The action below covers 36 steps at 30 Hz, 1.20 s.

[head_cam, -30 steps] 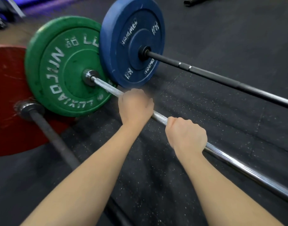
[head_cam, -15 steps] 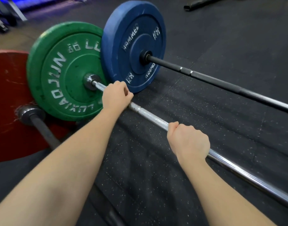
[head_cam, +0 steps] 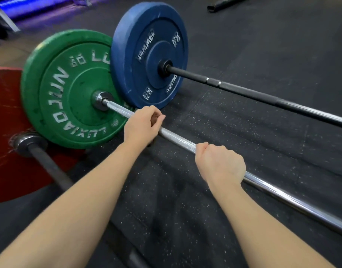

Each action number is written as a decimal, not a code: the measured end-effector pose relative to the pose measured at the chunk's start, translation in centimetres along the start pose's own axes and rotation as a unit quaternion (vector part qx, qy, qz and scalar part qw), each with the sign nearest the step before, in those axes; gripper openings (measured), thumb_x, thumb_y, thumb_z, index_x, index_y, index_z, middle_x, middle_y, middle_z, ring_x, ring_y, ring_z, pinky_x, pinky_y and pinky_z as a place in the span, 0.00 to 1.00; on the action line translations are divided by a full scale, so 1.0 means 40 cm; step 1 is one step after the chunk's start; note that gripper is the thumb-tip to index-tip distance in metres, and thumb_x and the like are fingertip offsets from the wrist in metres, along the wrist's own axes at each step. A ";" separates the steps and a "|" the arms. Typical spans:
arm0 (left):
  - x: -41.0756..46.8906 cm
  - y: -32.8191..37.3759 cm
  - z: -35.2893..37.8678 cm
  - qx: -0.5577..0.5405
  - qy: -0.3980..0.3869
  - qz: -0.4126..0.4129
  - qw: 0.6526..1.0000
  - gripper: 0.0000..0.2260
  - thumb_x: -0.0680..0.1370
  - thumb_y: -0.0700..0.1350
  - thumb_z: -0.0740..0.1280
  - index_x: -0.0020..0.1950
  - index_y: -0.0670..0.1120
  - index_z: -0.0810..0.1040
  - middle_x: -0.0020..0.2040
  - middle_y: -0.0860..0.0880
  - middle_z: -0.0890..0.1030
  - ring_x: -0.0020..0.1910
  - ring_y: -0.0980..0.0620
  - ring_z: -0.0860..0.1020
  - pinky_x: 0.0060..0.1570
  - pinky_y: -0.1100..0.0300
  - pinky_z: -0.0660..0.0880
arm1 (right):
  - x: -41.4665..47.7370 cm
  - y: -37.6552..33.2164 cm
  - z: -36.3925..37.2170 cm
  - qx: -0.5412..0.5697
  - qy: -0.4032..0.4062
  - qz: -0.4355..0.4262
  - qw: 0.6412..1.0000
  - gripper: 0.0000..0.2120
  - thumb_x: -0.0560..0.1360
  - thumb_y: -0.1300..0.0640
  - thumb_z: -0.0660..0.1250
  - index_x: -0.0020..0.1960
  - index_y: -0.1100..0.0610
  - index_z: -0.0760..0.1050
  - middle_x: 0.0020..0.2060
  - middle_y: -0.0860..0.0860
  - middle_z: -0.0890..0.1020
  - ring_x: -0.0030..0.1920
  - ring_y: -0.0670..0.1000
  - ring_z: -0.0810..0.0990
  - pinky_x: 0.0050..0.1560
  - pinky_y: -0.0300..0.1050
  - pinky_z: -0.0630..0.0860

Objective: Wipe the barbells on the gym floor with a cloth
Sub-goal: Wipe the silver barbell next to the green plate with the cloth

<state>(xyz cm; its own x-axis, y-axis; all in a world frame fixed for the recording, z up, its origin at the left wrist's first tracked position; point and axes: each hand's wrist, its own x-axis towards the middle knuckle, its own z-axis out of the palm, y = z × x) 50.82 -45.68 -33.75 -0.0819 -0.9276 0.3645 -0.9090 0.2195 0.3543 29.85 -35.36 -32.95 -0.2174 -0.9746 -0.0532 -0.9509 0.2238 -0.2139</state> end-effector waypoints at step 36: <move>0.029 -0.035 -0.048 0.021 0.032 -0.127 0.991 0.12 0.83 0.53 0.64 0.65 0.61 0.82 0.57 0.52 0.86 0.57 0.45 0.81 0.55 0.54 0.73 | 0.013 0.005 0.022 -0.026 0.007 0.005 1.000 0.24 0.80 0.54 0.43 0.50 0.52 0.79 0.29 0.48 0.69 0.26 0.53 0.64 0.30 0.43 0.57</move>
<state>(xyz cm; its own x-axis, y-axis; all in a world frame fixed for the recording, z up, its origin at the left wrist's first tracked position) 52.76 -46.47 -32.17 0.1776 -0.9298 0.3223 -0.9128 -0.0332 0.4071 29.74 -35.81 -33.86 -0.2305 -0.9722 -0.0417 -0.9586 0.2342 -0.1617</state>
